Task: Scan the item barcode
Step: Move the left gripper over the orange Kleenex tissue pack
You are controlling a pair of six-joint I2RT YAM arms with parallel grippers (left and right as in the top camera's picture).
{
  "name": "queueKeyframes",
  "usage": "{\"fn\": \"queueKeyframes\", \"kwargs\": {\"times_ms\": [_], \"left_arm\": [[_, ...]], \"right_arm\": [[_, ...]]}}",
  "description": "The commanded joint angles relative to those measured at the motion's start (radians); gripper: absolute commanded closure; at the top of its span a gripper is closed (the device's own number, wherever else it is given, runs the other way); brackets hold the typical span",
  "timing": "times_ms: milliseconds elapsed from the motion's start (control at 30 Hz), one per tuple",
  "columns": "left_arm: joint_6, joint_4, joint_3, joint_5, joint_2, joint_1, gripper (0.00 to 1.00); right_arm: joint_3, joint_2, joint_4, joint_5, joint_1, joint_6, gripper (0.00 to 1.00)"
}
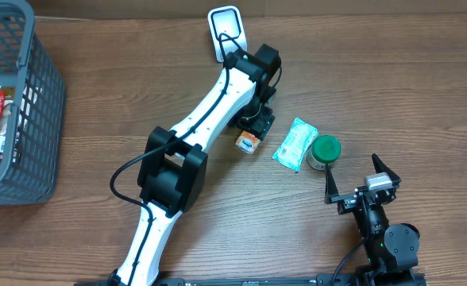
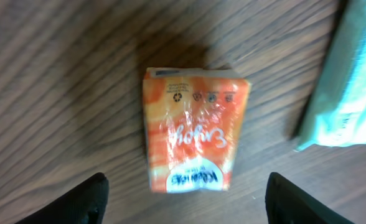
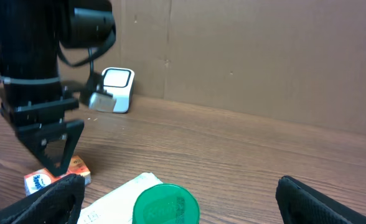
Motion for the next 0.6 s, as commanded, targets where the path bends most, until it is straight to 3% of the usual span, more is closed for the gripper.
{"fn": "queueKeyframes", "kwargs": {"times_ms": [0,200,567], "left_arm": [[0.034,0.042,-0.069,0.025,-0.018,0.003,0.30],[0.034,0.116,-0.117,0.024,-0.018,0.003,0.31],[0.020,0.119,-0.085,0.026,-0.021,0.032,0.32]], "right_arm": [[-0.011,-0.010,0.006,0.000,-0.006,-0.001,0.00],[-0.011,-0.010,0.006,0.000,-0.006,-0.001,0.00],[-0.011,-0.010,0.006,0.000,-0.006,-0.001,0.00]]}}
